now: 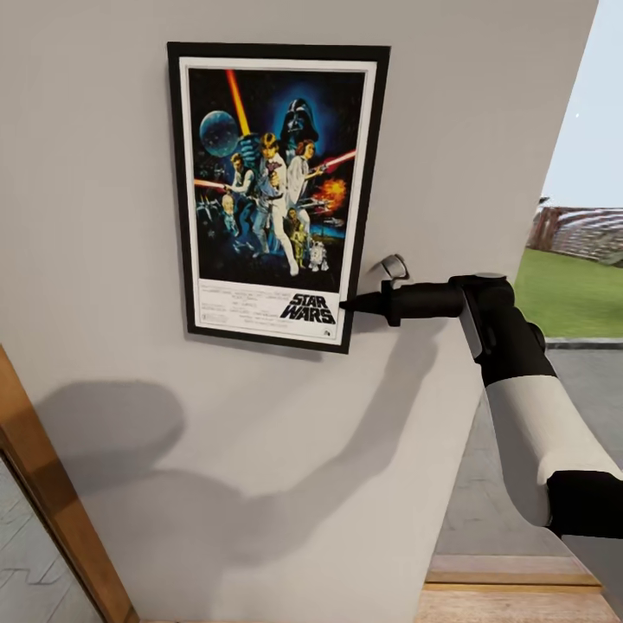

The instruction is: Pick up the poster from the kitchen countertop and hang it on one of the wall nails in the kitchen.

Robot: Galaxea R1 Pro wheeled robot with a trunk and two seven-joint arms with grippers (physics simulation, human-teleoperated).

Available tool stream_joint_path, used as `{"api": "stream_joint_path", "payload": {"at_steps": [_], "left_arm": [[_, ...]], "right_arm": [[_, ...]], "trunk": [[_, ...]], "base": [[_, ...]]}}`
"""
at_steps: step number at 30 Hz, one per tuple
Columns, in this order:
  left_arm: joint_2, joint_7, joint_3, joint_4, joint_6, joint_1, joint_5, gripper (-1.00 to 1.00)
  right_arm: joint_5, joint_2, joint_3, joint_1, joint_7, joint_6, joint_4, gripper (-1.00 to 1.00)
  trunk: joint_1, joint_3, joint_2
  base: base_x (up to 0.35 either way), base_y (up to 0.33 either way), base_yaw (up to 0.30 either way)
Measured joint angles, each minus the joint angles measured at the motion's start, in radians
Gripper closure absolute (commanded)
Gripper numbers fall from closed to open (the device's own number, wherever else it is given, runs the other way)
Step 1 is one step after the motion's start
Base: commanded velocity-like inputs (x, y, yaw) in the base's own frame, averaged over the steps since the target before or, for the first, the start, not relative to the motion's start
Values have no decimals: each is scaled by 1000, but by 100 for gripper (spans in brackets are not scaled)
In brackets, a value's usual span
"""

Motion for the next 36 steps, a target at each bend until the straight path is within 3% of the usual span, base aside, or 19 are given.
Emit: {"api": "stream_joint_path", "payload": {"at_steps": [36], "left_arm": [[4, 0, -1, 0, 0, 0, 1, -100]], "right_arm": [[21, 0, -1, 0, 5, -6, 1, 100]], "trunk": [[0, 0, 0]], "base": [[0, 15, 0]]}}
